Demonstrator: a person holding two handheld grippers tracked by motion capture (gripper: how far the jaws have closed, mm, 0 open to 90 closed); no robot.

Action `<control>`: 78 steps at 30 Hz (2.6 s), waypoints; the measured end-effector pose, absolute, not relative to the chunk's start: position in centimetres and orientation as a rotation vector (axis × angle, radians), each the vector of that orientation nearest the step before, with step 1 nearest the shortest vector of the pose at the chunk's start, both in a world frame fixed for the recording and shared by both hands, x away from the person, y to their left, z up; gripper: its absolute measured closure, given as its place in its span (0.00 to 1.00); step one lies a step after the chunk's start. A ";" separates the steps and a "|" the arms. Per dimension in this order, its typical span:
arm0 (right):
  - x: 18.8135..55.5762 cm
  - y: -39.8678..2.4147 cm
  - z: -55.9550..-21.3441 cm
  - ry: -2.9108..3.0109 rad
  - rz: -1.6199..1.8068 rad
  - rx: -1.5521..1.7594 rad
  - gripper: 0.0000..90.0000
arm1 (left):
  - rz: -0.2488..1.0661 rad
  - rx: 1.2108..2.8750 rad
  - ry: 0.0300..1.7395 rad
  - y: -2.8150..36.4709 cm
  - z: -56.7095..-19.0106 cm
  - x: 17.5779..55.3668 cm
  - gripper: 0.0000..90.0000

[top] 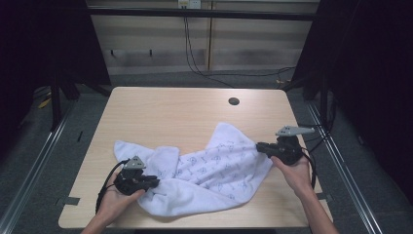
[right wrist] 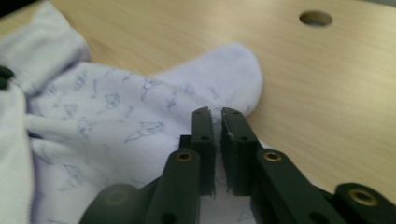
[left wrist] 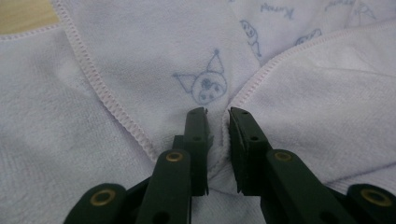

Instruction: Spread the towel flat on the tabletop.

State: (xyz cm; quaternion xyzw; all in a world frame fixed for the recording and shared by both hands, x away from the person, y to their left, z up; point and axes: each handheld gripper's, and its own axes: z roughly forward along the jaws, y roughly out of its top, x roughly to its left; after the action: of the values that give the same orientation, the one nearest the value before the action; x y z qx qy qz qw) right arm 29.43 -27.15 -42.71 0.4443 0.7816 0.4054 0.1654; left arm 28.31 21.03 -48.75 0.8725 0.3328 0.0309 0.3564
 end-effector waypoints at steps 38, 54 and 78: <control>42.4 -24.2 -46.2 2.138 1.176 1.443 0.96 | 0.143 2.256 0.761 18.9 -49.2 29.9 1.00; 35.9 -28.1 -45.6 2.189 1.091 1.429 0.64 | 0.175 2.183 0.816 20.1 -48.0 31.2 0.86; 32.9 -30.4 -49.2 2.164 0.804 1.566 0.93 | 0.112 2.214 0.844 21.6 -49.3 30.1 0.88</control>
State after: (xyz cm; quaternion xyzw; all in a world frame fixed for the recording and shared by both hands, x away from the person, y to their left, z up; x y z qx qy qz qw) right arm 32.87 -30.36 -49.21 0.5527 0.7638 0.2836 0.1750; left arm 30.14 21.60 -49.27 0.8652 0.3296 0.0439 0.3753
